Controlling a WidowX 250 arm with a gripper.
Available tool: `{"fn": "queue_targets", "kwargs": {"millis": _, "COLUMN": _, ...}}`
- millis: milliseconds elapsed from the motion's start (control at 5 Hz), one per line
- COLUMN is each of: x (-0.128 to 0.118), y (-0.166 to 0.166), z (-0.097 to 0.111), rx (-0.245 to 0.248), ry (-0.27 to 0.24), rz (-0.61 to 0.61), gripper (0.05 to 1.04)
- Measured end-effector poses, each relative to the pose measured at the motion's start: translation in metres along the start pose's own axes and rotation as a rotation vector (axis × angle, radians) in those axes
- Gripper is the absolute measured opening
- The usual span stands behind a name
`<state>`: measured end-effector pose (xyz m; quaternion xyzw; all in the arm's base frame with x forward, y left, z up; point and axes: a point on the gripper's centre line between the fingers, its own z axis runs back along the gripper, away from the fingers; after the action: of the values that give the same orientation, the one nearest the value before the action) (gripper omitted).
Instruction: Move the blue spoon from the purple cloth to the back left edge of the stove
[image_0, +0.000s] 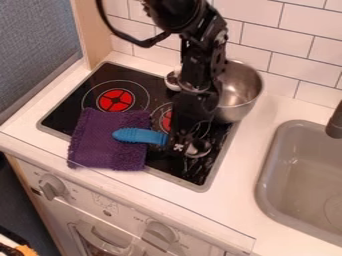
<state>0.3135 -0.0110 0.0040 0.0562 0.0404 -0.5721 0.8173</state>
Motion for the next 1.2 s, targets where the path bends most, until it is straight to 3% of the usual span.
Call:
{"fn": "queue_targets", "kwargs": {"millis": 400, "x": 0.0, "y": -0.001, "z": -0.002, "rx": -0.007, "ry": 0.013, "rz": -0.015, "gripper": 0.452}}
{"fn": "queue_targets", "kwargs": {"millis": 600, "x": -0.001, "y": -0.006, "z": 0.0, "rx": 0.001, "ry": 0.005, "rz": -0.015, "gripper": 0.331}}
{"fn": "queue_targets", "kwargs": {"millis": 1200, "x": 0.004, "y": -0.052, "z": 0.006, "rx": -0.044, "ry": 0.016, "rz": -0.055, "gripper": 0.313}}
